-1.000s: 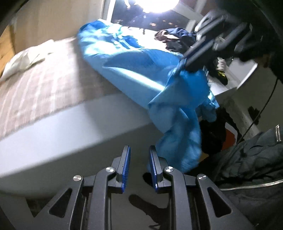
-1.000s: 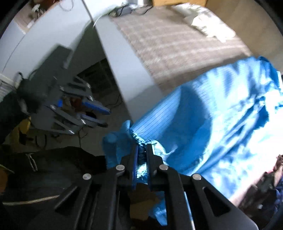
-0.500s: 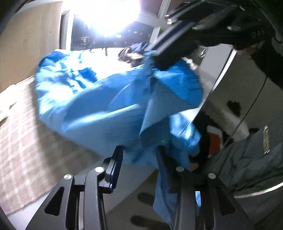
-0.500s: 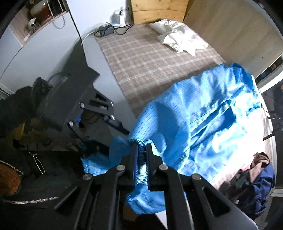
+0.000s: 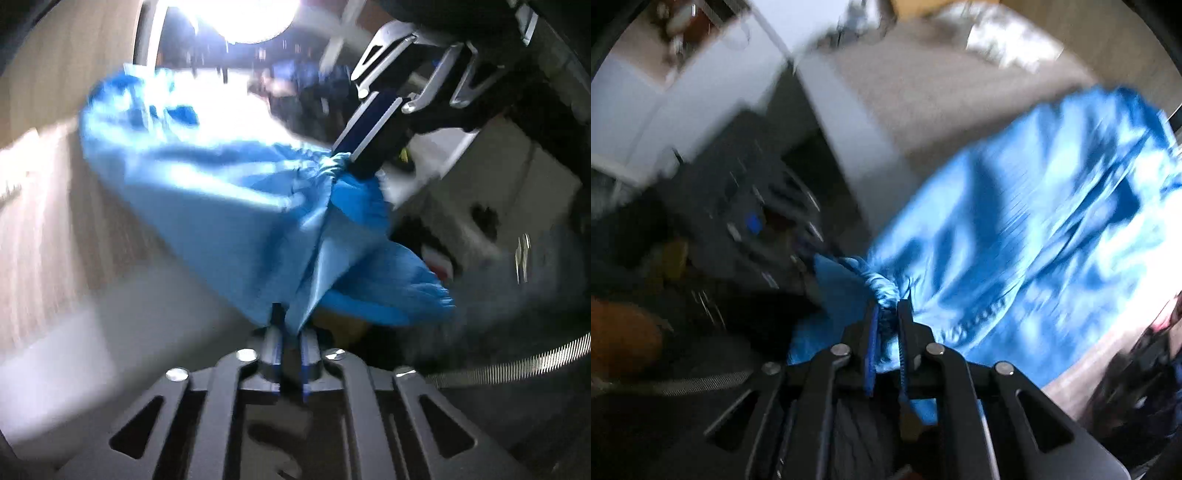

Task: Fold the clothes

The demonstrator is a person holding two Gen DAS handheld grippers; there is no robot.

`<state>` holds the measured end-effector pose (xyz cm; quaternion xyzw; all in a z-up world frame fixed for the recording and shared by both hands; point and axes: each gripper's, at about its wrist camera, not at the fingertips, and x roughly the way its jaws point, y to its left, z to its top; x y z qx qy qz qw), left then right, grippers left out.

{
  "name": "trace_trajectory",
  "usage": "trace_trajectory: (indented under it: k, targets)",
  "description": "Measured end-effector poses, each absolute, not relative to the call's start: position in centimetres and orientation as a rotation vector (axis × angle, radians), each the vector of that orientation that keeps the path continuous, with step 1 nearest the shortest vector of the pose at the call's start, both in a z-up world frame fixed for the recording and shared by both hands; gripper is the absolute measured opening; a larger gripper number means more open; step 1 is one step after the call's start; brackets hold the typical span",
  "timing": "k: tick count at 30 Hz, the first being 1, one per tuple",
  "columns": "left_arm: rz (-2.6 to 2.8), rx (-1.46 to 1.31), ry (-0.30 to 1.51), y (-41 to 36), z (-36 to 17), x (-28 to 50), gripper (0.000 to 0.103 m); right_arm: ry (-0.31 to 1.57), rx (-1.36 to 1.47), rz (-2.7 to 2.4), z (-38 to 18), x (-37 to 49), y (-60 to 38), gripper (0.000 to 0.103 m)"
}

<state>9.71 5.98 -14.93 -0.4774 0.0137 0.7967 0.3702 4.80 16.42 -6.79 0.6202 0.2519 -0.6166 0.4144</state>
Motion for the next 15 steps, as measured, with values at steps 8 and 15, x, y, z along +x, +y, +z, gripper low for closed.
trace_trajectory:
  k: [8,15]
  targets:
    - [2.068,-1.474,0.066,1.8,-17.3,12.5,0.007,0.333,1.673,-1.696,-9.8,4.8,21.8,0.03]
    - [2.208,-1.279,0.076,2.9,-15.2,8.1,0.008,0.179,1.612,-1.845,-11.8,4.6,21.3,0.03]
